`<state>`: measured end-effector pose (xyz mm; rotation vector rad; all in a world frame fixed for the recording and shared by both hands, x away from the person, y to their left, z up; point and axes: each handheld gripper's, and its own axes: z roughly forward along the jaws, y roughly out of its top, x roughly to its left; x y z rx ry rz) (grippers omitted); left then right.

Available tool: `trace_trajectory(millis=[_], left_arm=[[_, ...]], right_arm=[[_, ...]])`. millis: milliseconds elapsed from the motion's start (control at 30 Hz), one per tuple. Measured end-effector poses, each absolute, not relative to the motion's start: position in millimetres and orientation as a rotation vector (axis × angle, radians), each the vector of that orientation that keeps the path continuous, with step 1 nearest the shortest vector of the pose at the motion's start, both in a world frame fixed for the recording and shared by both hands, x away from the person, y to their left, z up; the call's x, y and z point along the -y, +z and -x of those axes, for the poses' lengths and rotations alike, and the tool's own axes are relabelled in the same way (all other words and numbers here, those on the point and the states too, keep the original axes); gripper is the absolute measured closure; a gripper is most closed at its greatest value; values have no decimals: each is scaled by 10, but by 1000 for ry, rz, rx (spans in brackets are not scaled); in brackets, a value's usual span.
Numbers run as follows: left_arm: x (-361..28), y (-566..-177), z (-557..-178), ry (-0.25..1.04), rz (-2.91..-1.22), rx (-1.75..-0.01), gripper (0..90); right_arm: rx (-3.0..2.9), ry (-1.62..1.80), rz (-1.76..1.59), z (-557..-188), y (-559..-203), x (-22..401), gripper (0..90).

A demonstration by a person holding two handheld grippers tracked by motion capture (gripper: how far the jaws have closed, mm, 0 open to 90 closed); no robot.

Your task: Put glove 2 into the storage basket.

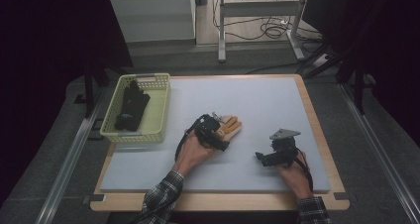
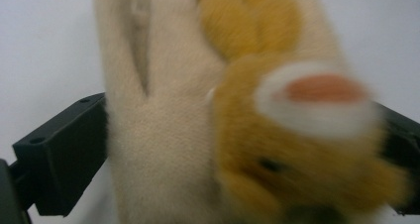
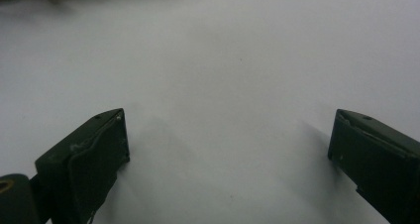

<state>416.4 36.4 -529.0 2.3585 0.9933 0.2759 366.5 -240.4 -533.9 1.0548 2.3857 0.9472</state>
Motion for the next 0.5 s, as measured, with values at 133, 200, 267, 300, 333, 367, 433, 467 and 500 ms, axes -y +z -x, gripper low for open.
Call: trace_trajectory(millis=[133,200,267,300,333,367,433,467,500], left_arm=[[-396,-5285,-4165,263,-2351,-1002,56],[-398,-5255,-4155,257,-2360,-994,129],[-408,-5235,-4145,249,-2364,-984,225],[-417,-5224,-4139,248,-2364,-980,271],[-422,-5219,-4131,251,-2359,-982,335],[-431,-5212,-4129,251,-2358,-986,386],[-446,-5202,-4132,251,-2353,-999,479],[-454,-5199,-4135,248,-2350,-1006,509],[-459,-5198,-4135,247,-2343,-1016,529]], right_arm=[[-2387,947,-1055,-3665,-5340,2403,19],[-2387,947,-1056,-3666,-5340,2403,19],[-2387,946,-1055,-3665,-5340,2403,19],[-2386,947,-1056,-3664,-5340,2403,19],[-2386,947,-1056,-3664,-5340,2402,19],[-2386,947,-1056,-3665,-5340,2403,19],[-2386,947,-1056,-3664,-5340,2402,19],[-2387,946,-1055,-3664,-5340,2403,19],[-2386,946,-1056,-3664,-5340,2402,19]])
